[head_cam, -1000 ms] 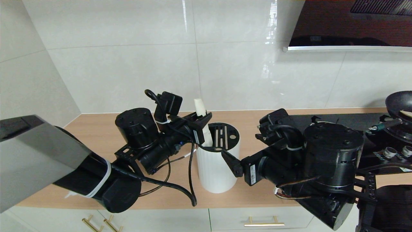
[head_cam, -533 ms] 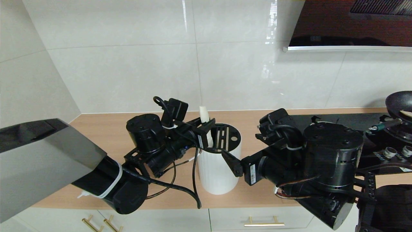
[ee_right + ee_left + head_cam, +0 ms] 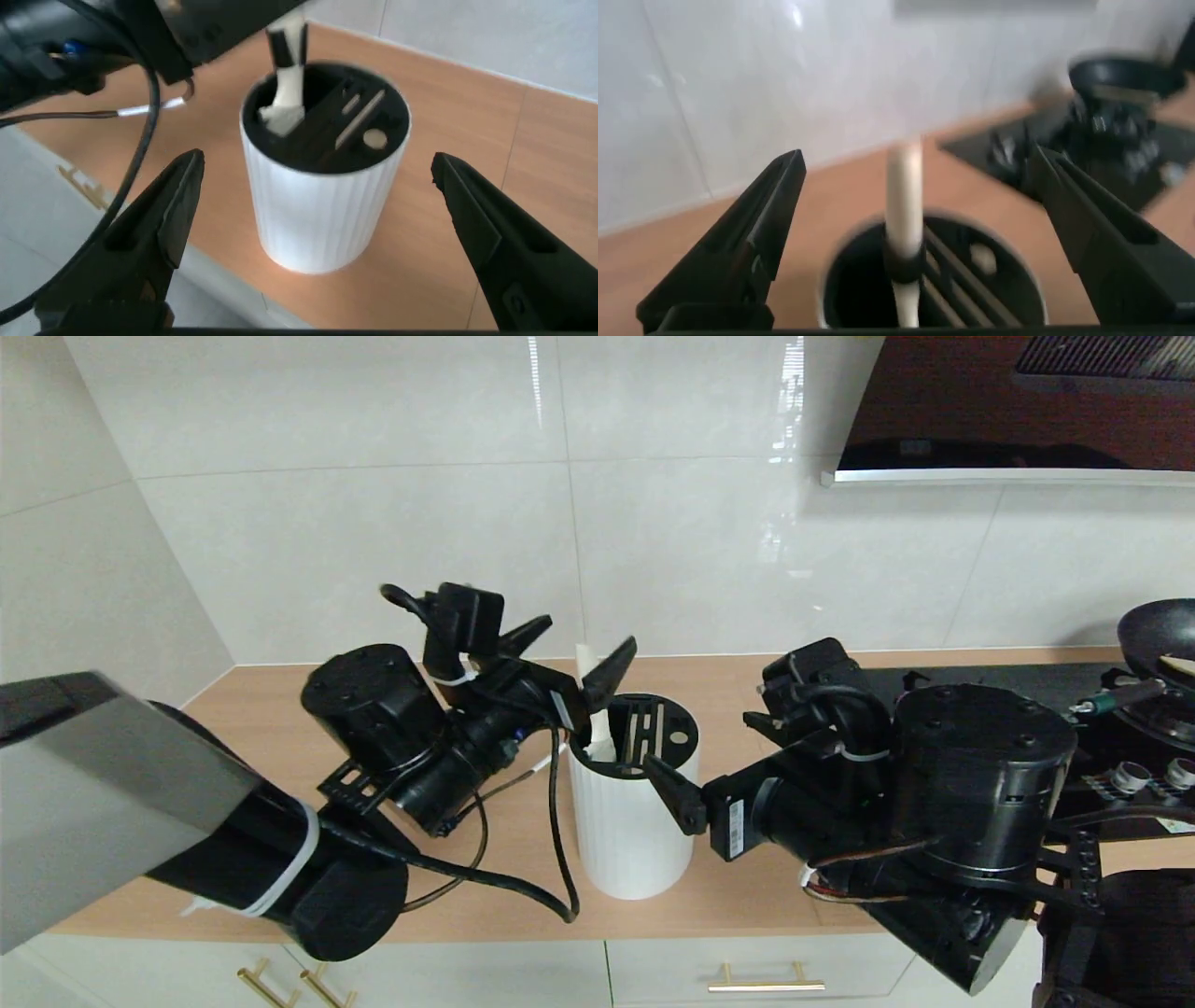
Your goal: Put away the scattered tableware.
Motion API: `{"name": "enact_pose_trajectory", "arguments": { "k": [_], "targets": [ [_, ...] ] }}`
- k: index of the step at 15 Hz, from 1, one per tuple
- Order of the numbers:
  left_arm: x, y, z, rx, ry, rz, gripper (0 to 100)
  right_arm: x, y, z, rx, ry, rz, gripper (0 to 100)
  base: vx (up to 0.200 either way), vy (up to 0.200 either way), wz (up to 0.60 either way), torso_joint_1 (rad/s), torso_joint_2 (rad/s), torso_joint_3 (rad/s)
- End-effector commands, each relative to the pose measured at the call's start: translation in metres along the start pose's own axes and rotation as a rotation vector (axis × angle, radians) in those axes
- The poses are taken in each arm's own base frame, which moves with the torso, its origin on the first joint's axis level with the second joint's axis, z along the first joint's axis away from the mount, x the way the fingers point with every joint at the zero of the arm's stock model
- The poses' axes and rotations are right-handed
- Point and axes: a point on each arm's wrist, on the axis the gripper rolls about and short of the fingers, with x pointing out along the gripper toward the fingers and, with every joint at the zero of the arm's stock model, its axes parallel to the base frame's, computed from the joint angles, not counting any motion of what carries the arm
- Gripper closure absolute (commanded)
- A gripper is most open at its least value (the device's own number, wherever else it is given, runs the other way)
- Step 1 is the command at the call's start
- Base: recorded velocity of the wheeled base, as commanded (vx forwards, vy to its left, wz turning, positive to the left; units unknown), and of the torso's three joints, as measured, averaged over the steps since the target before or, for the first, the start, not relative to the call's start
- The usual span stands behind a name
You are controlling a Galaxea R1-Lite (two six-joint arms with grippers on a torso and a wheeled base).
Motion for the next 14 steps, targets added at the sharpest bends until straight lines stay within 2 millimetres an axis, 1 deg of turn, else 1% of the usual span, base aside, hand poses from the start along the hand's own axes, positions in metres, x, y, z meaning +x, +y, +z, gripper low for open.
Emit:
{"name": "enact_pose_trajectory", "arguments": {
  "k": [1,2,4,5,6,7,8,10,11,12,13,14],
  "targets": [
    [-0.028,-0.005,0.073,0.005,-0.186,0.017,0,-0.001,-0.013,0.012,0.020,-0.050,-0.035,0,0.000,0.000,0.00,0.000,0.00,0.000],
    [-0.046,-0.008,0.097,0.005,-0.238,0.014,0,-0.002,-0.019,0.017,0.026,-0.070,-0.052,0,0.000,0.000,0.00,0.000,0.00,0.000],
    [-0.076,-0.009,0.128,0.013,-0.295,0.020,0,-0.014,-0.027,0.029,0.029,-0.126,-0.073,0,0.000,0.000,0.00,0.000,0.00,0.000],
    [-0.095,-0.011,0.136,0.015,-0.290,0.022,0,-0.026,-0.040,0.037,0.039,-0.167,-0.118,0,0.000,0.000,0.00,0.000,0.00,0.000],
    [-0.117,-0.013,0.139,0.013,-0.272,0.026,0,-0.042,-0.053,0.046,0.053,-0.212,-0.154,0,0.000,0.000,0.00,0.000,0.00,0.000],
    [-0.134,-0.014,0.141,0.012,-0.257,0.027,0,-0.056,-0.062,0.050,0.066,-0.233,-0.174,0,0.000,0.000,0.00,0.000,0.00,0.000],
    [-0.165,-0.017,0.141,0.009,-0.220,0.030,0,-0.084,-0.083,0.045,0.074,-0.241,-0.242,0,0.000,0.000,0.00,0.000,0.00,0.000],
    [-0.217,-0.020,0.145,0.008,-0.171,0.052,0,-0.135,-0.110,0.032,0.071,-0.266,-0.364,0,0.000,0.000,0.00,0.000,0.00,0.000],
    [-0.245,-0.018,0.144,0.017,-0.133,0.114,0,-0.160,-0.121,0.023,0.066,-0.284,-0.445,0,0.000,0.000,0.00,0.000,0.00,0.000],
    [-0.268,-0.020,0.145,0.011,-0.111,0.153,0,-0.180,-0.128,0.015,0.064,-0.295,-0.512,0,0.000,0.000,0.00,0.000,0.00,0.000],
    [-0.295,-0.025,0.145,-0.011,-0.093,0.162,0,-0.203,-0.130,0.004,0.061,-0.300,-0.568,0,0.000,0.000,0.00,0.000,0.00,0.000],
    [-0.318,-0.030,0.142,-0.030,-0.070,0.178,0,-0.222,-0.127,0.001,0.068,-0.327,-0.580,0,0.000,0.000,0.00,0.000,0.00,0.000]
  ]
}}
